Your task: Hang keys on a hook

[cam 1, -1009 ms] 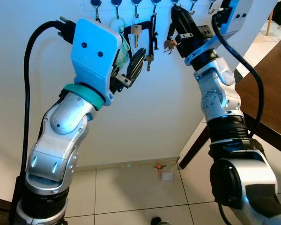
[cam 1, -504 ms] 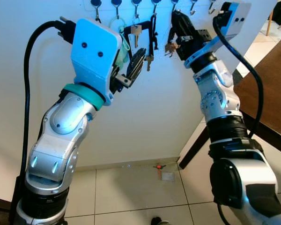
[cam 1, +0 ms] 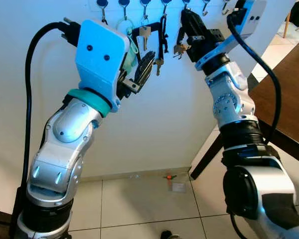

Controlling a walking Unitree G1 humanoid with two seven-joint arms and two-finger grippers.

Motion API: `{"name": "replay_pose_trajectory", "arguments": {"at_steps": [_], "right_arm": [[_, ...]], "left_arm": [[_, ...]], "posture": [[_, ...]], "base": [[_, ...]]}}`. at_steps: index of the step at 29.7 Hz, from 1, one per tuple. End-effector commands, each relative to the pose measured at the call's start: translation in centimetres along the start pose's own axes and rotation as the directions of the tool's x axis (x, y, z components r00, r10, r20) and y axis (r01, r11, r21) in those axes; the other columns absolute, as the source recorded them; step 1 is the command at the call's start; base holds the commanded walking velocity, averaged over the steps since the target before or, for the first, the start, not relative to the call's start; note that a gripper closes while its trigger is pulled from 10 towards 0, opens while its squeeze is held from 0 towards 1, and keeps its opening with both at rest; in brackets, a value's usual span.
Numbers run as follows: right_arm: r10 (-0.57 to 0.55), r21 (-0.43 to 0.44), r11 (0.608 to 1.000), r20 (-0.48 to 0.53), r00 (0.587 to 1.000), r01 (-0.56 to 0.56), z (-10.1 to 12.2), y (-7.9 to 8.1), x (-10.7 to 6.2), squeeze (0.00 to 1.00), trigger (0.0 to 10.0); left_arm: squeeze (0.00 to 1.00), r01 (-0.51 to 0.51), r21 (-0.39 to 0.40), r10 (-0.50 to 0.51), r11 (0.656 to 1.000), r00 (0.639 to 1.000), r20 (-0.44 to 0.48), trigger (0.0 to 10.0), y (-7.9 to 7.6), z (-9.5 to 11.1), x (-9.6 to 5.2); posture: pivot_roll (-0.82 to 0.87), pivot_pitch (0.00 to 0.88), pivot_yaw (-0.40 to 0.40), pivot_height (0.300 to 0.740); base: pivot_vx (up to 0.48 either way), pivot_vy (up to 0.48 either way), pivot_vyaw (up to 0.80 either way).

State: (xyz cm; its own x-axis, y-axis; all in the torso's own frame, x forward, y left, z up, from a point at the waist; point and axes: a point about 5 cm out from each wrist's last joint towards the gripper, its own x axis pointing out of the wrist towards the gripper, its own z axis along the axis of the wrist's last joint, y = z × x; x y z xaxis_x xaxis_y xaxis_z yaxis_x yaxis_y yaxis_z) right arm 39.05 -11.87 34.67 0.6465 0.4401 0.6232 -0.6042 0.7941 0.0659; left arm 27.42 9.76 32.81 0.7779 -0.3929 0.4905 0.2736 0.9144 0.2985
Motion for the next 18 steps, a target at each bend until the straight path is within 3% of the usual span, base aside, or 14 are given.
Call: {"name": "replay_pose_trajectory", "arguments": {"at_steps": [1,18], "right_arm": [[0.002,0.008,1.000,0.025,1.000,-0.002,0.5,0.0,0.0,0.00,10.0],[-0.052,0.014,0.999,0.020,0.998,0.052,0.1,-1.0,-1.1,0.00,10.0]], "left_arm": [[0.00,0.000,0.008,0.000,1.000,1.000,0.006,10.0,0.0,0.2,-0.1],[0.00,0.002,0.009,-0.002,1.000,1.000,0.004,10.0,0.1,0.2,0.0]], "posture": [[0.03,0.121,0.087,0.740],[0.03,0.127,0.091,0.740]], "base": [[0.000,0.000,0.00],[0.000,0.000,0.00]]}}
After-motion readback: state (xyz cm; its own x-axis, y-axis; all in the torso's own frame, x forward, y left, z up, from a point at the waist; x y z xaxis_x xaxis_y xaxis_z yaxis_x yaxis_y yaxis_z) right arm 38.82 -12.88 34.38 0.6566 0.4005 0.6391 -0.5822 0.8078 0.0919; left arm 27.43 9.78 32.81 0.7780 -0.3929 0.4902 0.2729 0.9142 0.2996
